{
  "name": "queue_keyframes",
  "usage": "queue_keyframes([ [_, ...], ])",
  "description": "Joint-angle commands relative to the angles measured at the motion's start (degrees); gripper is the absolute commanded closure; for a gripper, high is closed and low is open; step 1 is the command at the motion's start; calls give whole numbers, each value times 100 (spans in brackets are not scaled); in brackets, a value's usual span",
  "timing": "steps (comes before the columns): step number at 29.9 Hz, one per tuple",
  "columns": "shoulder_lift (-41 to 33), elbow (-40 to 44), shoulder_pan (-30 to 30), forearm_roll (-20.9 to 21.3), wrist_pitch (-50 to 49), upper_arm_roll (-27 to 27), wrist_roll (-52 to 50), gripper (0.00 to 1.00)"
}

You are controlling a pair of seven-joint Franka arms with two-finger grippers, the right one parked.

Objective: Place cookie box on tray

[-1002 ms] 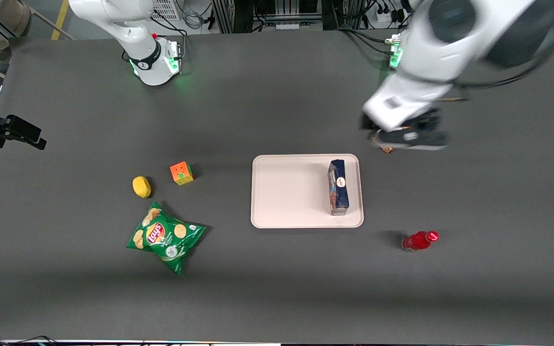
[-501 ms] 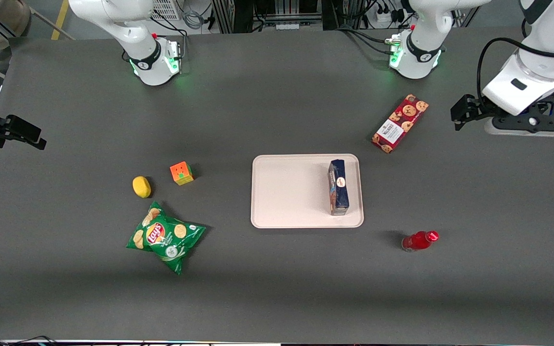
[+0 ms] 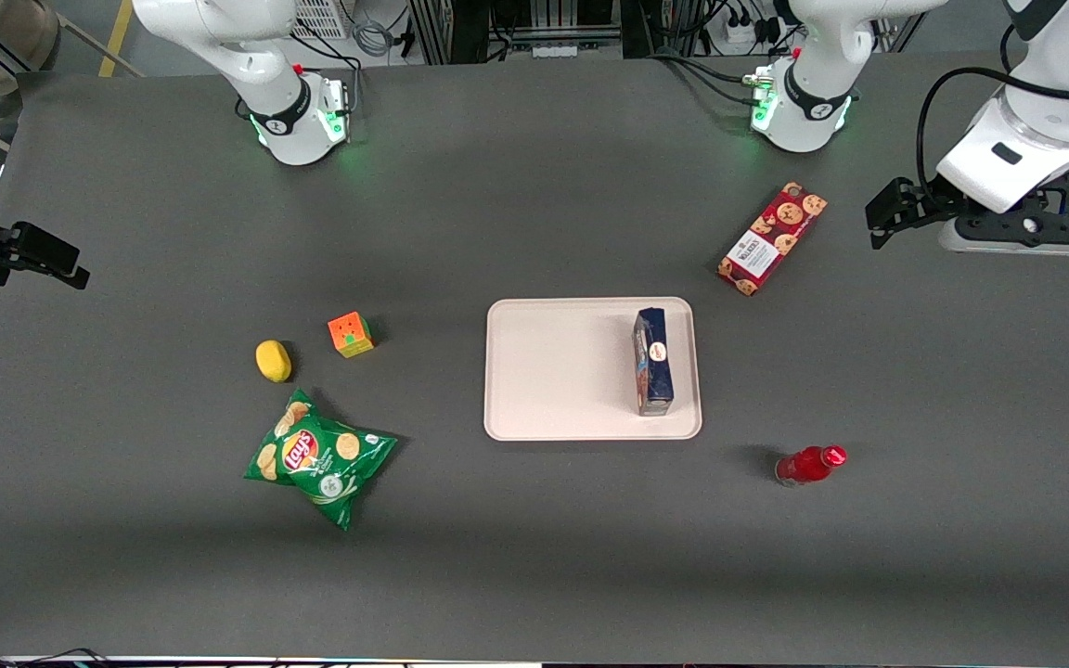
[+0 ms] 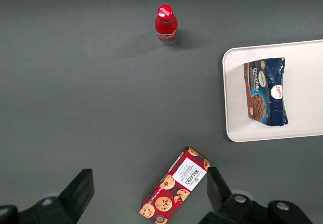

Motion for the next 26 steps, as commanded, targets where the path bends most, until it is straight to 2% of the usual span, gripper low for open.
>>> queue_keyframes([
  [1, 53, 59, -53, -167, 69, 54, 86, 0],
  [6, 114, 156, -62, -422, 113, 54, 86, 0],
  [26, 238, 183, -62, -361, 157, 80, 86, 0],
])
